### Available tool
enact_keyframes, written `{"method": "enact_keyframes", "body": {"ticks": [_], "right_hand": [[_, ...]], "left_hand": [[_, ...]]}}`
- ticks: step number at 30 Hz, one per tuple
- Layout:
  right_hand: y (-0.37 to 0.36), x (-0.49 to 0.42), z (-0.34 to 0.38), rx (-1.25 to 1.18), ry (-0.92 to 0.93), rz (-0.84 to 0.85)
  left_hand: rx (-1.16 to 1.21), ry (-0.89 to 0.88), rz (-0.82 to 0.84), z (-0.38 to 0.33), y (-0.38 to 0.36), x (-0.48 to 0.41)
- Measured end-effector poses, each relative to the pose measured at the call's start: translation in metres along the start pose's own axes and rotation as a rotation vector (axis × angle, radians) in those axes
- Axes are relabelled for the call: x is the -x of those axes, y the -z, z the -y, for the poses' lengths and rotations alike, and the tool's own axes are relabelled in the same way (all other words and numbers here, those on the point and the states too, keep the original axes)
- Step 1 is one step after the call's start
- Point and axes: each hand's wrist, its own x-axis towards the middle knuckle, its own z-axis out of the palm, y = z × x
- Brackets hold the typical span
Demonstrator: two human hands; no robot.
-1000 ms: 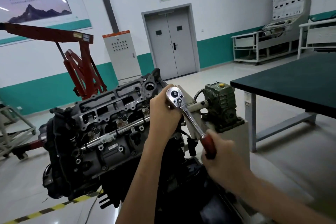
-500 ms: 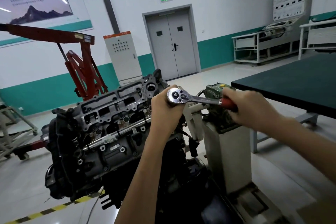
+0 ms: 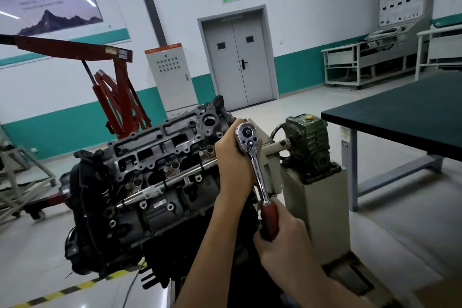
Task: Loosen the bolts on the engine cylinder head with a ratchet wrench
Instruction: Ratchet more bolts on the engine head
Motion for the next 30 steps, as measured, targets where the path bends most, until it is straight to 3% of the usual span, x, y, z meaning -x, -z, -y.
{"method": "enact_keyframes", "body": {"ticks": [3, 7, 10, 13, 16, 19, 24, 27, 30], "right_hand": [[0.022, -0.012, -0.014, 0.131, 0.021, 0.052], [0.086, -0.057, -0.028, 0.533, 0.165, 0.172], [0.126, -0.105, -0.013, 0.836, 0.364, 0.128], [0.136, -0.131, 0.001, 0.951, 0.416, 0.108], [0.126, -0.110, -0.010, 0.813, 0.347, 0.148], [0.090, -0.059, -0.018, 0.527, 0.138, 0.176], [0.008, -0.001, 0.007, 0.019, -0.022, 0.020], [0.000, -0.001, 0.007, -0.036, -0.054, 0.023], [0.034, -0.018, -0.010, 0.192, 0.041, 0.091]], "left_hand": [[-0.059, -0.014, 0.048, -0.003, 0.006, -0.004], [-0.082, 0.012, 0.045, -0.005, 0.006, -0.004], [-0.085, 0.055, 0.058, -0.004, 0.007, -0.005], [-0.093, 0.059, 0.083, -0.007, 0.010, -0.006], [-0.101, 0.025, 0.097, -0.006, 0.012, -0.005], [-0.120, -0.010, 0.078, -0.005, 0.011, -0.005], [-0.097, 0.000, 0.060, -0.003, 0.013, -0.002], [-0.108, 0.019, 0.100, -0.004, 0.018, -0.004], [-0.156, 0.039, 0.148, -0.005, 0.020, -0.008]]}}
